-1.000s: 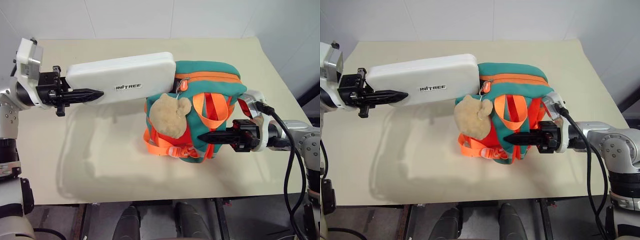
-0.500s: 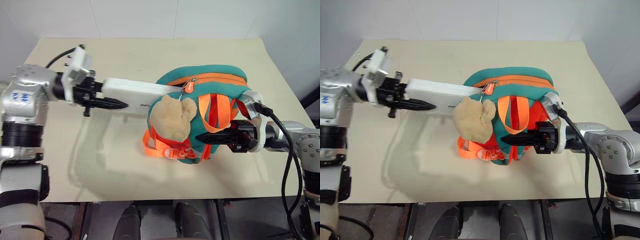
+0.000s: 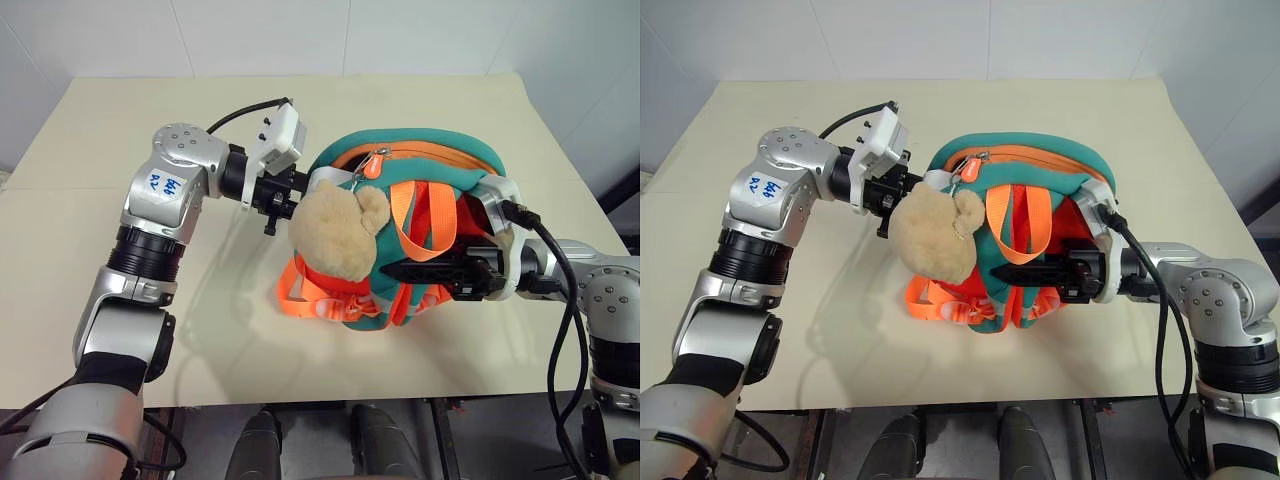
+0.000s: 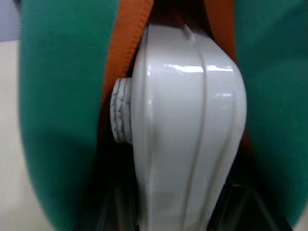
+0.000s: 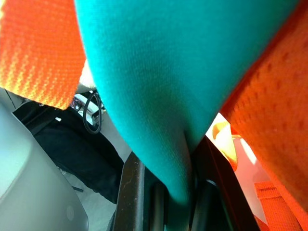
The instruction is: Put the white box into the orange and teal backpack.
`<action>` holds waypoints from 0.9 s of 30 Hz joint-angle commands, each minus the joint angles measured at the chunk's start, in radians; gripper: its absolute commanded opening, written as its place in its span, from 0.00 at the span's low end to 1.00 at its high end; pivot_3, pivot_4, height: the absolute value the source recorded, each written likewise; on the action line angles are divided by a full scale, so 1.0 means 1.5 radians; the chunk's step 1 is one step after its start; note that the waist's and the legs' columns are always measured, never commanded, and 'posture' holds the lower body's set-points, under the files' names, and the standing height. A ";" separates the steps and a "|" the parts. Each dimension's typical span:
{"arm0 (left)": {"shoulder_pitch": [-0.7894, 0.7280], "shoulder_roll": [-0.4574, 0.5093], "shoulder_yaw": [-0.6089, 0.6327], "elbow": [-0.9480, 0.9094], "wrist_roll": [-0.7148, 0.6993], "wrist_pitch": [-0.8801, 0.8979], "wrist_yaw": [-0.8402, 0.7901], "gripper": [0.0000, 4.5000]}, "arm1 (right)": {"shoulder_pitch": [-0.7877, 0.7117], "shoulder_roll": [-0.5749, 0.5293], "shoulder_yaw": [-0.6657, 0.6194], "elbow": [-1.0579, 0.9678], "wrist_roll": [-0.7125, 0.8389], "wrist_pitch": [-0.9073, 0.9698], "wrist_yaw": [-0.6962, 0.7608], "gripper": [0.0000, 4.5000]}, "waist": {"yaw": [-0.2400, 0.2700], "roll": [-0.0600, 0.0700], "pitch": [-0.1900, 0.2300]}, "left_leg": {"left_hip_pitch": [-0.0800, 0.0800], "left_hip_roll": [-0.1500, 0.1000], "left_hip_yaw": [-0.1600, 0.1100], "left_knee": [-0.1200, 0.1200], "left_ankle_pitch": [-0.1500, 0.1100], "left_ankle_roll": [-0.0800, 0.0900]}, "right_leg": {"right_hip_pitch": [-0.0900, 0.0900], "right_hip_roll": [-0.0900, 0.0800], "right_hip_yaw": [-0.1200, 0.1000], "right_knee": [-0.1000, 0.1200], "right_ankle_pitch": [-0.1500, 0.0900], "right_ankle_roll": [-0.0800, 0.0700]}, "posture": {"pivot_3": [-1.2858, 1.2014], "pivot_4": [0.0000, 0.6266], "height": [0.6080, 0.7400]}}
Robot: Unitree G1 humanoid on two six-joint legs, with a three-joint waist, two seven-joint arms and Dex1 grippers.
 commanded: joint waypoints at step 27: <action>0.041 0.193 0.202 -0.241 -0.318 0.329 -0.039 0.82 | -0.018 0.018 0.023 0.019 -0.020 -0.031 0.004 0.01 | -0.016 0.000 0.000 | 0.001 0.000 0.000 0.003 0.000 0.000 | 0.001 0.000 0.000 0.003 0.000 0.000 | 0.52 0.24 1.00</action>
